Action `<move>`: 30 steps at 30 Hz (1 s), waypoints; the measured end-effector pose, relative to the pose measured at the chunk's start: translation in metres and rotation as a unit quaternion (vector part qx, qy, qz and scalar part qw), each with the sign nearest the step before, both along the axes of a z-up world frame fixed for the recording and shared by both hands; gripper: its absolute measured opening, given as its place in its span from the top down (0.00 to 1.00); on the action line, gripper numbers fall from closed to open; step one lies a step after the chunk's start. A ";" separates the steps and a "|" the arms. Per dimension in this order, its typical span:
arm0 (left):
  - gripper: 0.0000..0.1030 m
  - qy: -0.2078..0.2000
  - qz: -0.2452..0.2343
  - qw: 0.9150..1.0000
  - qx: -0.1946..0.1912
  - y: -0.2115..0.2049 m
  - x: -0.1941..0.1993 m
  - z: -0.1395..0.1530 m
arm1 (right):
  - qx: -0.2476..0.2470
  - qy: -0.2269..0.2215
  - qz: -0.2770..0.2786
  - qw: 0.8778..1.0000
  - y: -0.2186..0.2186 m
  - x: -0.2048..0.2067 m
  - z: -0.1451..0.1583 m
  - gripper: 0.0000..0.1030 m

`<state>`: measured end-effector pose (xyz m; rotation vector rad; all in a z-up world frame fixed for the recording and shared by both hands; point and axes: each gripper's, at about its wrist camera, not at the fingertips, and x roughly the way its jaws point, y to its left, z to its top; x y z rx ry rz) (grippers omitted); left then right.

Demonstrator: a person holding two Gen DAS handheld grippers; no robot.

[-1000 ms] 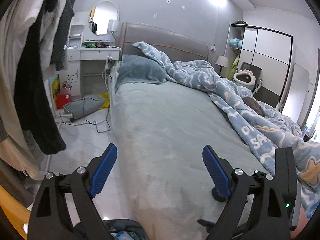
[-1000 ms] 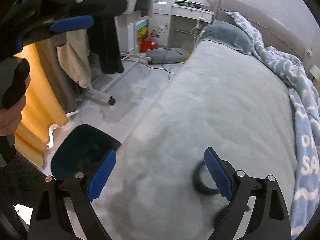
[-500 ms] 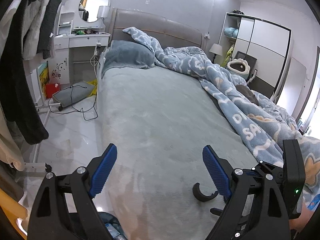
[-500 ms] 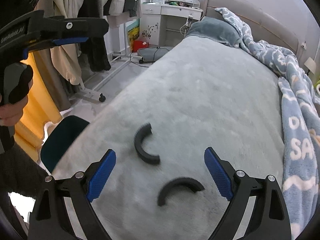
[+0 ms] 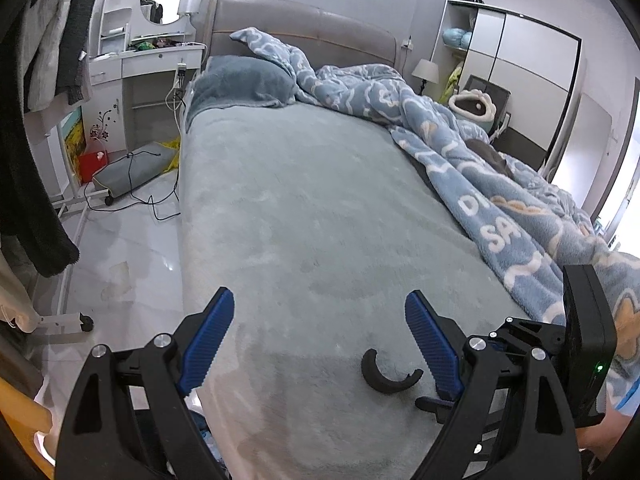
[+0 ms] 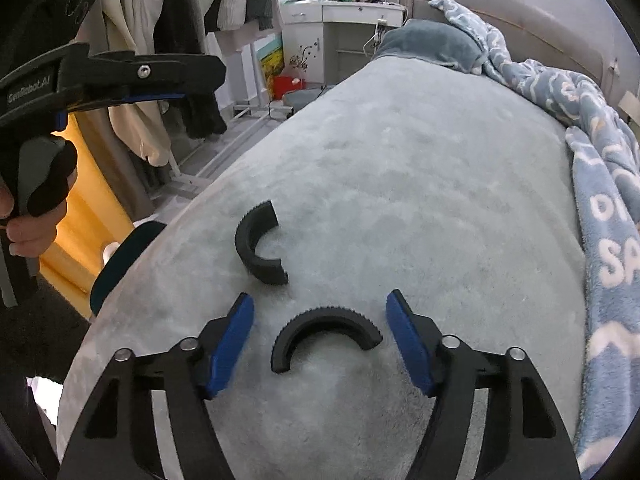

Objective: Collect trash
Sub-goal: 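Grasp a black curved piece with the right tool while the left grasps the other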

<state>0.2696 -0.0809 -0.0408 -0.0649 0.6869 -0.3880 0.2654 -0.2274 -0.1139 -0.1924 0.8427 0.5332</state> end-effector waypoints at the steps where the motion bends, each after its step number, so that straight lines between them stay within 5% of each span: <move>1: 0.13 0.002 -0.001 1.000 0.001 -0.001 0.000 -0.002 | -0.001 0.003 0.003 1.000 0.000 0.000 0.000 0.39; 7: 0.13 0.012 -0.008 1.000 0.003 -0.008 0.001 -0.006 | -0.001 0.007 0.009 1.000 0.000 -0.002 0.000 0.55; 30: 0.17 0.031 -0.121 0.987 0.098 -0.067 -0.016 -0.053 | 0.048 -0.014 -0.068 0.996 -0.051 0.001 0.026 0.55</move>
